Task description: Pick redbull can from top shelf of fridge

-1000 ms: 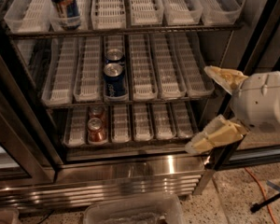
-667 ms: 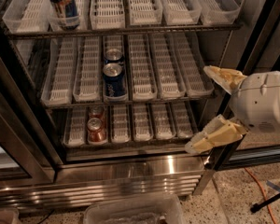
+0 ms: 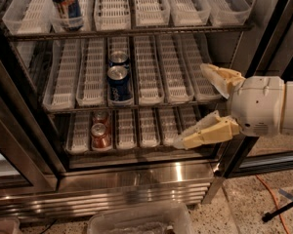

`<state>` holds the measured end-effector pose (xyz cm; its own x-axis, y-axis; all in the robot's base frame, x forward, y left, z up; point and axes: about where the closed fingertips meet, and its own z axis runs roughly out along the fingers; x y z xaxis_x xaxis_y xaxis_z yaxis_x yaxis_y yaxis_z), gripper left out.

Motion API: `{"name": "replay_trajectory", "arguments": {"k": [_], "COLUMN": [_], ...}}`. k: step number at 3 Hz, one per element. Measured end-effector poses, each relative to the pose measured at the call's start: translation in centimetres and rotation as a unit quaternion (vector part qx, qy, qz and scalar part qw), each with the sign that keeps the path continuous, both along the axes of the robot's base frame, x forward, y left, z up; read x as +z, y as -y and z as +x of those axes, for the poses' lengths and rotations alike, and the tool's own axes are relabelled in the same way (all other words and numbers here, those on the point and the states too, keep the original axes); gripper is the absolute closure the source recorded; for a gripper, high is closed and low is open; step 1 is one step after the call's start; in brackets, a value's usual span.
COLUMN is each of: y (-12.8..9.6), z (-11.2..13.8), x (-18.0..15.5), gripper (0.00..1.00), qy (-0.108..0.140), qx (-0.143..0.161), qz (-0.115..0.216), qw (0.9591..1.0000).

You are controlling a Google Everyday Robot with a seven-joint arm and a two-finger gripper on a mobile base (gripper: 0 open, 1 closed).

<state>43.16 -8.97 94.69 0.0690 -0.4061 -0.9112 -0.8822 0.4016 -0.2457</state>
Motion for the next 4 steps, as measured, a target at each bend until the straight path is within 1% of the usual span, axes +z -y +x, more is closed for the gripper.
{"name": "replay_trajectory", "arguments": {"k": [1,2,3,4], "y": [-1.0,-1.9,-1.9,-2.7], "z": [0.5,1.2,1.2,1.8], "x": [1.7,3.4,3.4,3.6], "gripper": [0.0,0.0,0.0,0.0], "qy": [0.0,-0.009,-0.009,-0.007], "qx": [0.0,-0.009,-0.009,-0.013], "qz": [0.066,0.136,0.136,0.159], "qw": [0.9978,0.9906,0.9906,0.9873]}}
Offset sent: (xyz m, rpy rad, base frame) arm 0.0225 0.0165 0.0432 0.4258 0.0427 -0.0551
